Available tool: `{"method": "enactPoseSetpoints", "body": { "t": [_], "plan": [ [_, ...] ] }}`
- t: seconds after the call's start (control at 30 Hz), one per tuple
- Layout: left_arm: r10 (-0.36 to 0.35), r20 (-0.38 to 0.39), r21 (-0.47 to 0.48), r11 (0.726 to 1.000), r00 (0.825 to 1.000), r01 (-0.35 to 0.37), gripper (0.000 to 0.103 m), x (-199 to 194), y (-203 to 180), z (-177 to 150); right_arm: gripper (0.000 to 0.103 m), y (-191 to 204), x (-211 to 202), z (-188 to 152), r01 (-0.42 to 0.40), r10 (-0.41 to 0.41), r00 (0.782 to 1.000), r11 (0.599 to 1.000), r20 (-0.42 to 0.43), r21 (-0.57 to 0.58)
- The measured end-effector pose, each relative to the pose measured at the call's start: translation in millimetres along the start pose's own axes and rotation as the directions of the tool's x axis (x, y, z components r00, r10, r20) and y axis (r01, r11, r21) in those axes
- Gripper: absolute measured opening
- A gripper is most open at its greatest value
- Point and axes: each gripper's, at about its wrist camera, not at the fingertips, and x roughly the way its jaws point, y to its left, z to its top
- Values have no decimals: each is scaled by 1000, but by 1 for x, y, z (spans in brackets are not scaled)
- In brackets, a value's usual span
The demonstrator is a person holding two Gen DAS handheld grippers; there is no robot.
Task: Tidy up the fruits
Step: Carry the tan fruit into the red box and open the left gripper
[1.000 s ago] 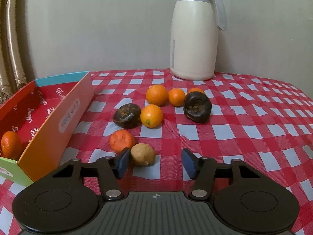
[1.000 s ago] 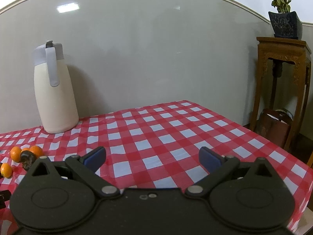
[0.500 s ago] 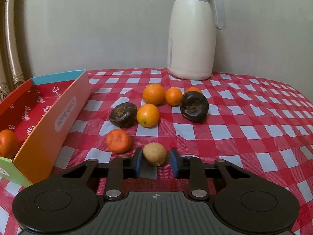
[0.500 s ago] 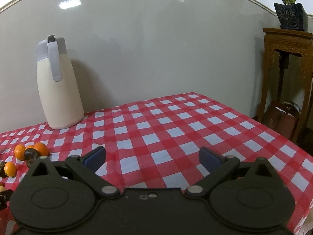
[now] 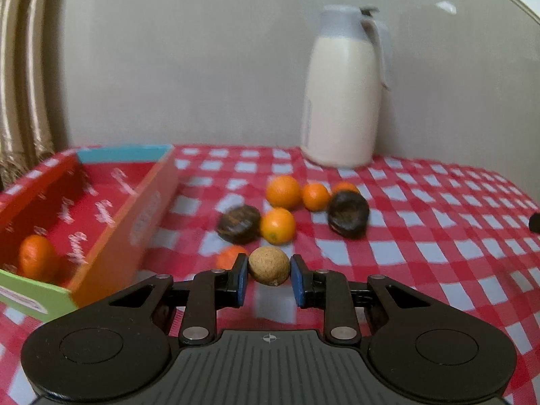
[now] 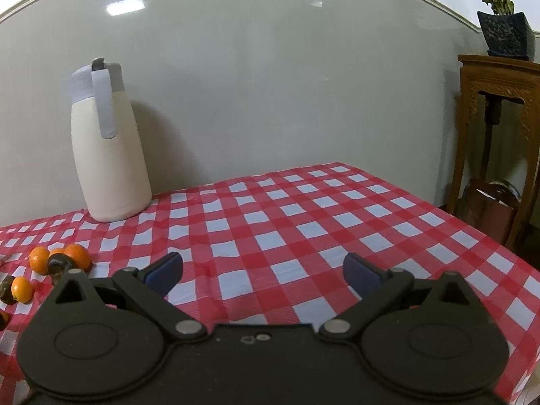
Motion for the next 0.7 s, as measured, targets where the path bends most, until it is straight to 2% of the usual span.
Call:
{"method": "enactPoseSetpoints", "body": {
  "t": [0.2, 0.33, 0.53, 0.7],
  "plan": [
    [89, 98, -28, 996, 991, -87, 27, -19, 27, 8, 101, 17, 1, -3, -21, 20, 1000, 1000, -10, -22],
    [163, 125, -60, 986, 979, -156, 27, -23, 52, 13, 101, 33, 1, -6, -44, 43, 999, 998, -15, -41],
    [238, 93, -109, 968, 967, -228, 27, -17, 88, 16, 101, 58, 0, -10, -86, 84, 996, 994, -24, -70],
    [262, 42, -159, 954, 964, -253, 27, -10, 112, 16, 101, 78, -1, -12, -119, 117, 993, 988, -26, -95]
  ]
}}
